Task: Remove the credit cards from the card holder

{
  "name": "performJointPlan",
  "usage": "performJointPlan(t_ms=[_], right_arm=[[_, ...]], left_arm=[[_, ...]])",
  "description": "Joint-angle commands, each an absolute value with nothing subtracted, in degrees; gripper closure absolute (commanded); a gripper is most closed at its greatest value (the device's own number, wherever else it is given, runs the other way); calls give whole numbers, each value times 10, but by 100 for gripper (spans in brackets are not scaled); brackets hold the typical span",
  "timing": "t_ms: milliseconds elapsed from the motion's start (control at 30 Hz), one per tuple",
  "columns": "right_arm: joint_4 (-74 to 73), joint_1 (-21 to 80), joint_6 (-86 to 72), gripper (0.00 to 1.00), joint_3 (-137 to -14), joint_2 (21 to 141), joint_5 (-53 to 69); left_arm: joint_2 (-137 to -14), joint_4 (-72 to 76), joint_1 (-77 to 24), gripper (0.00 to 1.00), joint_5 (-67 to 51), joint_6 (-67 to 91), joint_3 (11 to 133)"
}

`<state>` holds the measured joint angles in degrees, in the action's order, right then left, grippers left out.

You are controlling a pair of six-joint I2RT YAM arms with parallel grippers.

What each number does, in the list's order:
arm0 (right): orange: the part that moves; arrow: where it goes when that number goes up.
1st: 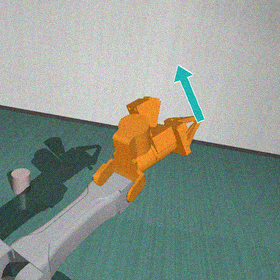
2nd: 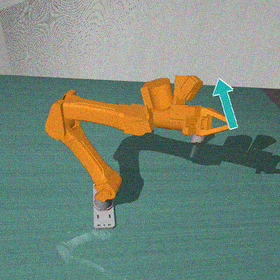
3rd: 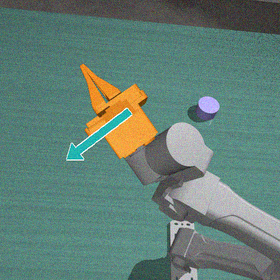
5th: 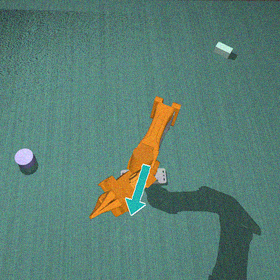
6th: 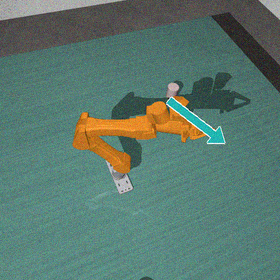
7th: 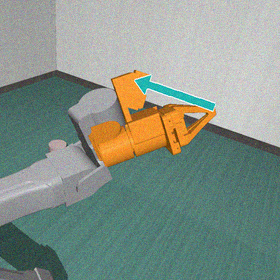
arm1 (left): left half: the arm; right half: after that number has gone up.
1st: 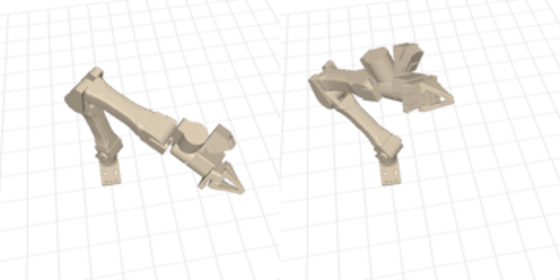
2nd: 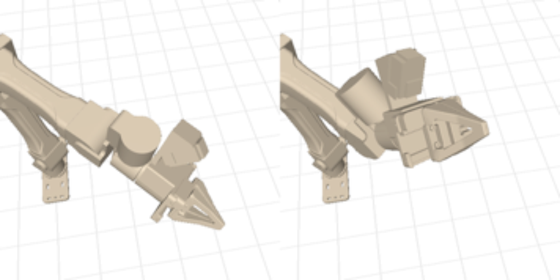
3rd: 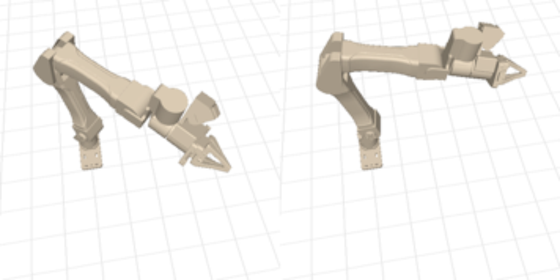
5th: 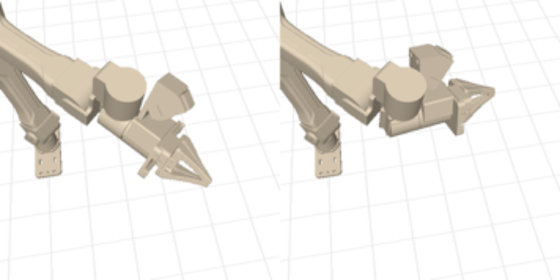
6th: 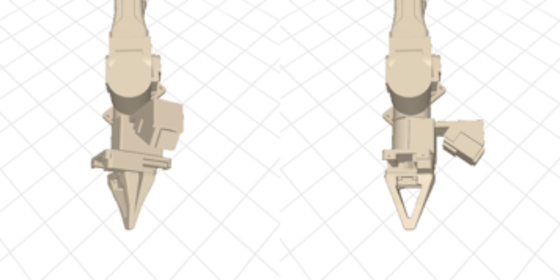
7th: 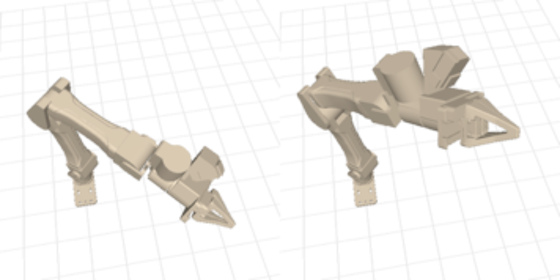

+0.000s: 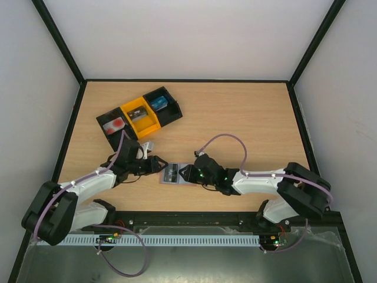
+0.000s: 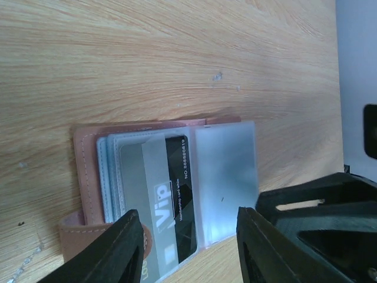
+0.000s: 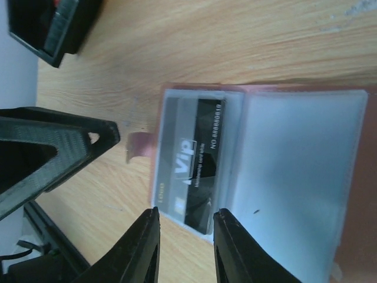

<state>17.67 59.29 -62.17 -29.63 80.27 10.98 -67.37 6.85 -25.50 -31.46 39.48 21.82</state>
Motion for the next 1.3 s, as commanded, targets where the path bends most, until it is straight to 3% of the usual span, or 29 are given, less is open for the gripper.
performJointPlan(t_ms=[0,433,767,1267], right_arm=[[217,594,-626,74,-304,839,97],[183,594,-598,77,-271,884,68],[179,594,-581,78,-274,835,69],[188,591,-556,81,-320,879,85]], left_arm=[[-694,125,-258,57,-332,423,206],[-745,176,-280,68,-314,444,158],[-741,196,-327,74,-282,480,138],[-617,101,-327,79,-243,478,183]])
